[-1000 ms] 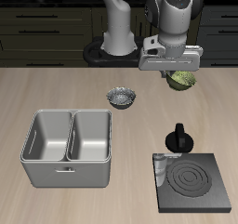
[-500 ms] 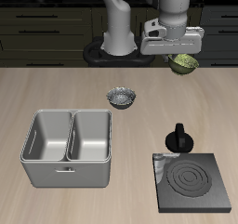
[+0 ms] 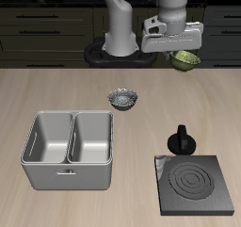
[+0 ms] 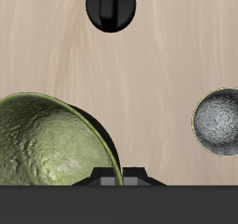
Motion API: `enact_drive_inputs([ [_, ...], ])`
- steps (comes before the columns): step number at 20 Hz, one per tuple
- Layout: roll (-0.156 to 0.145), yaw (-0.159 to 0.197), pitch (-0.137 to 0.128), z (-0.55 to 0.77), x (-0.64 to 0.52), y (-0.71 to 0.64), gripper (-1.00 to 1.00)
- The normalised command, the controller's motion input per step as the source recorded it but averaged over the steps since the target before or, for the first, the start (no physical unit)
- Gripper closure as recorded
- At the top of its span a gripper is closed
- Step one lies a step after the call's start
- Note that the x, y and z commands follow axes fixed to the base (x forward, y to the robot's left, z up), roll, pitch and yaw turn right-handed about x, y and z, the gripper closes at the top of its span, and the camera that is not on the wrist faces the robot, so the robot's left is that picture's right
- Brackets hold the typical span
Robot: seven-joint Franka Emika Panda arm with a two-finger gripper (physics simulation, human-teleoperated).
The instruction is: Place the green bowl on the flat stove and turn on the flat stove
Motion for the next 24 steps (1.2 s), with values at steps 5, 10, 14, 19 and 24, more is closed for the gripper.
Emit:
enact_drive_inputs([
  [5, 0.064, 0.016, 0.024, -0.03, 0.15, 0.55, 1.00],
  [10, 0.091, 0.014, 0.002, 0.03, 0.04, 0.56, 1.00],
  [14, 0.056, 0.029, -0.002, 0.01, 0.06, 0.35, 1.00],
  [19, 0.026, 0.023, 0.009, 0.10, 0.21, 0.05, 1.00],
  [24, -0.015, 0.024, -0.001, 0.22, 0.50, -0.11, 1.00],
])
